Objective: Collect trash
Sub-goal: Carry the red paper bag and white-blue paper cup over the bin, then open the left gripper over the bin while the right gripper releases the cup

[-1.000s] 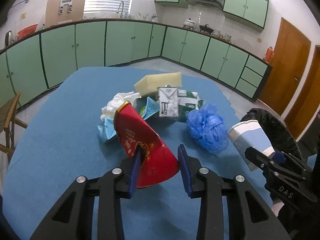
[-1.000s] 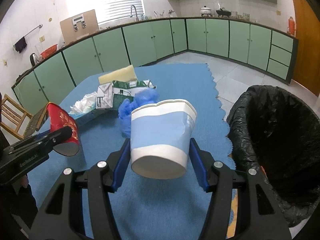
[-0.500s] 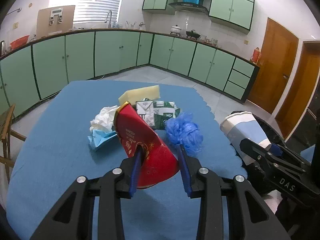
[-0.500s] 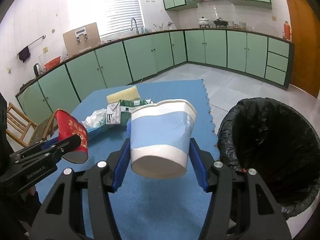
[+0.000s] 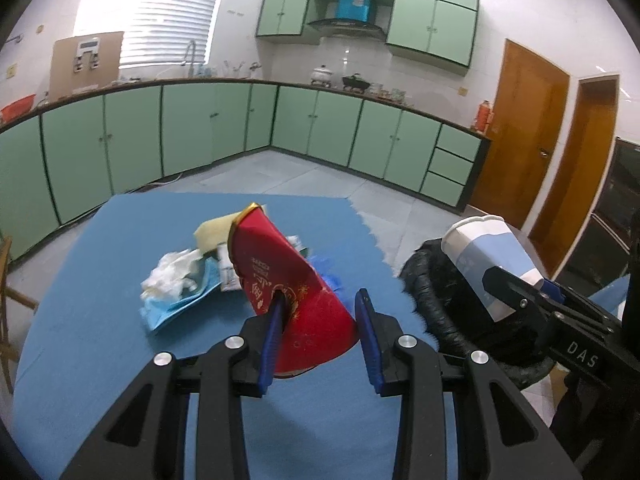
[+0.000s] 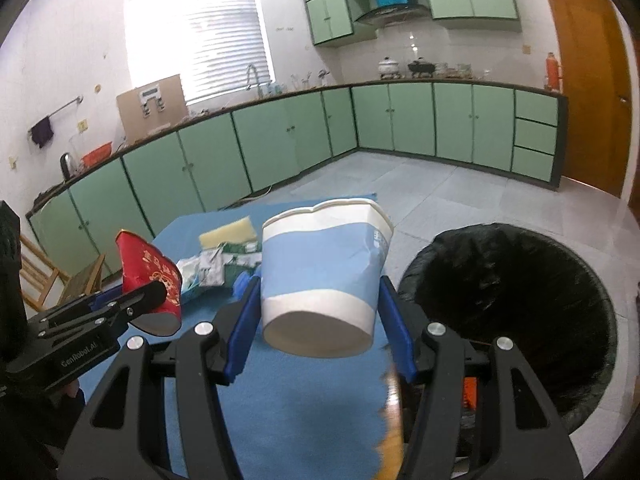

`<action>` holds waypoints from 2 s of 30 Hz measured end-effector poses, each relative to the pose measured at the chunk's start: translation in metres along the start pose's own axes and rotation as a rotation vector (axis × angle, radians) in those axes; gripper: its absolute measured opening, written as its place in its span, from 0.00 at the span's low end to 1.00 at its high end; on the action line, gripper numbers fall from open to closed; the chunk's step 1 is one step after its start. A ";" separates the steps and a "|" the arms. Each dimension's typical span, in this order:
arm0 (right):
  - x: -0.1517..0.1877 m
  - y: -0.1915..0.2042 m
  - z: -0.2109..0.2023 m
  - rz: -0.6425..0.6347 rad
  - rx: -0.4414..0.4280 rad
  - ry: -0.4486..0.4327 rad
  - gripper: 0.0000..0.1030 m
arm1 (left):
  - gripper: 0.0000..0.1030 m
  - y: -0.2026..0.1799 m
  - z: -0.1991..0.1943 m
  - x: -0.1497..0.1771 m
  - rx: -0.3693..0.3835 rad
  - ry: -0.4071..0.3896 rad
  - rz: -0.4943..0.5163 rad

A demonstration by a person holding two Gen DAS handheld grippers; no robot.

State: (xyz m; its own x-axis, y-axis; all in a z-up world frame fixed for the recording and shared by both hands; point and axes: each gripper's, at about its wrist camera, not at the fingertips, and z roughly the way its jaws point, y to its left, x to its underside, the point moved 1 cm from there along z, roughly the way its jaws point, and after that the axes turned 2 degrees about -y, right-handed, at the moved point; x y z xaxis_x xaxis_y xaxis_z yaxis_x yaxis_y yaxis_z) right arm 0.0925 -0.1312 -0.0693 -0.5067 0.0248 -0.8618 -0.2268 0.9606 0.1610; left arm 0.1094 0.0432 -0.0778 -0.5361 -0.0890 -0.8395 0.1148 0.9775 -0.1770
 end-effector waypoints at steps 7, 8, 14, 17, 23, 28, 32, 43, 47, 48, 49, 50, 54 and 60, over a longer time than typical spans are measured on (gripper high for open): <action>-0.010 -0.057 -0.017 0.043 0.098 -0.028 0.54 | 0.34 -0.051 0.017 -0.021 0.099 -0.021 0.051; -0.011 -0.065 -0.019 0.048 0.111 -0.029 0.54 | 0.34 -0.059 0.019 -0.022 0.110 -0.025 0.062; -0.011 -0.118 -0.027 0.085 0.202 -0.035 0.54 | 0.34 -0.116 0.047 -0.032 0.205 -0.024 0.122; -0.009 -0.142 -0.029 0.101 0.241 -0.034 0.54 | 0.34 -0.143 0.067 -0.033 0.253 -0.001 0.139; 0.002 -0.188 -0.028 0.130 0.303 -0.023 0.54 | 0.34 -0.192 0.102 -0.027 0.309 0.035 0.189; 0.013 -0.218 -0.021 0.151 0.329 -0.001 0.54 | 0.34 -0.212 0.127 -0.024 0.314 0.061 0.202; 0.017 -0.234 -0.008 0.166 0.340 0.020 0.54 | 0.34 -0.224 0.146 -0.019 0.310 0.087 0.223; 0.042 -0.265 0.021 0.196 0.375 0.110 0.66 | 0.56 -0.233 0.191 -0.007 0.358 0.194 0.246; 0.050 -0.267 0.019 0.204 0.402 0.117 0.83 | 0.67 -0.224 0.191 -0.010 0.366 0.198 0.224; 0.050 -0.268 0.018 0.210 0.411 0.114 0.84 | 0.68 -0.221 0.190 -0.012 0.363 0.193 0.218; 0.050 -0.267 0.016 0.215 0.415 0.110 0.85 | 0.68 -0.220 0.189 -0.012 0.360 0.189 0.215; 0.050 -0.264 0.015 0.220 0.415 0.108 0.85 | 0.68 -0.219 0.188 -0.015 0.356 0.186 0.211; 0.047 -0.257 0.006 0.241 0.412 0.089 0.87 | 0.71 -0.207 0.176 -0.024 0.334 0.154 0.204; 0.032 -0.229 -0.010 0.232 0.384 0.041 0.88 | 0.73 -0.167 0.143 -0.037 0.264 0.099 0.181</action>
State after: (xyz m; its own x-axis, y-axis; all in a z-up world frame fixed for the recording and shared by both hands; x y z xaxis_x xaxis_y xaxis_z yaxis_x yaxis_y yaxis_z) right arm 0.1203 -0.3528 -0.1287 -0.5420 0.2481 -0.8029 0.2178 0.9643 0.1509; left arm 0.2296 -0.1444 -0.0908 -0.5643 0.1127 -0.8178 0.4212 0.8913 -0.1677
